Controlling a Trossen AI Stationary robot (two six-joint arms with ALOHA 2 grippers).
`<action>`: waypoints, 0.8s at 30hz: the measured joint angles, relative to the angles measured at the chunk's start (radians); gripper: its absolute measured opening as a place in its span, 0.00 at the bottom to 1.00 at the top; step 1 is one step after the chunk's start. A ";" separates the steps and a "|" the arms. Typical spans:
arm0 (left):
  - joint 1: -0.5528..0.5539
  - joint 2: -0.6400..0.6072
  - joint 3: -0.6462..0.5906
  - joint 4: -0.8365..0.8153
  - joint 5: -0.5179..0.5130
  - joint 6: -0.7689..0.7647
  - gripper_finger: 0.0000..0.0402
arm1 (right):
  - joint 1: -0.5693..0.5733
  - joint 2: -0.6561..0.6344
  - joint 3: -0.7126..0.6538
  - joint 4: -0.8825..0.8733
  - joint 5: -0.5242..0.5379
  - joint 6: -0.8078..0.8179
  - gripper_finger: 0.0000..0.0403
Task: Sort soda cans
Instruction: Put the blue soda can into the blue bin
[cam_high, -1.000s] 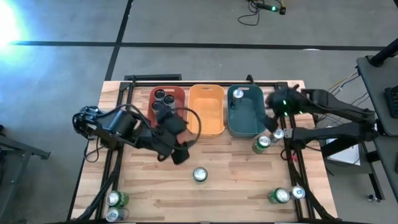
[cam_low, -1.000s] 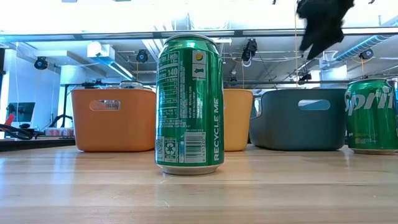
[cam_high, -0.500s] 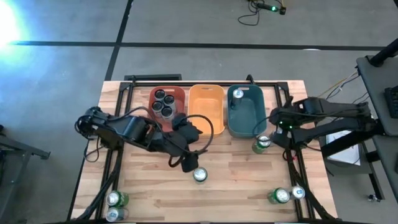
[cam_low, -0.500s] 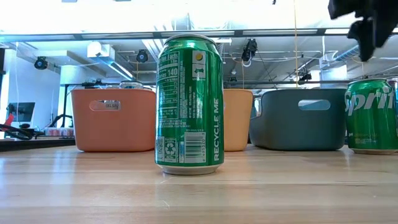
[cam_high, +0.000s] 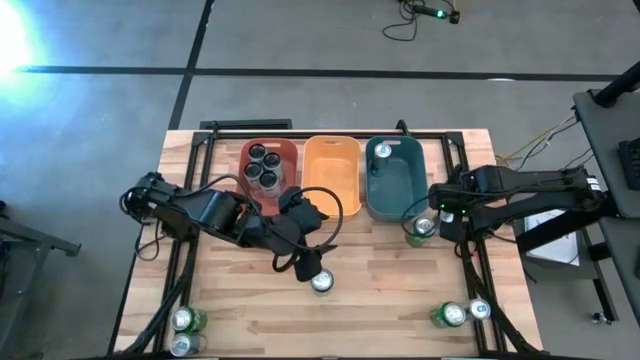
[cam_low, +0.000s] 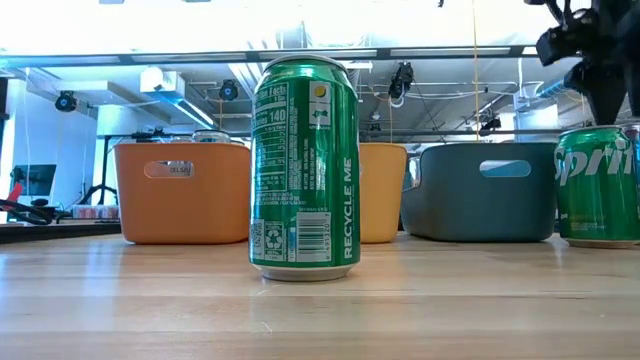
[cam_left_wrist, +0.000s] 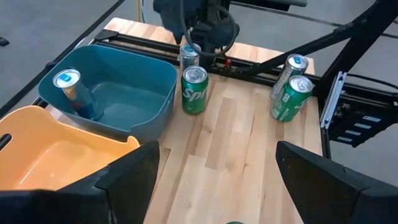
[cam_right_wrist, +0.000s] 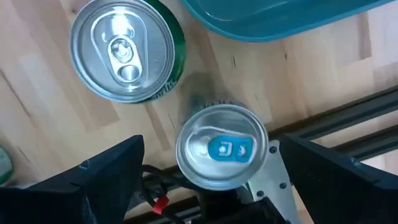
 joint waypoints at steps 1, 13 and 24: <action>0.000 0.000 0.000 0.002 0.000 -0.001 0.76 | 0.000 0.000 -0.010 0.008 0.000 0.000 0.92; -0.001 0.000 -0.001 0.014 0.001 -0.042 0.76 | 0.000 0.013 -0.113 0.054 0.016 0.136 0.91; -0.006 0.000 -0.001 0.013 0.001 -0.055 0.76 | -0.001 0.033 -0.124 0.083 0.053 0.074 0.79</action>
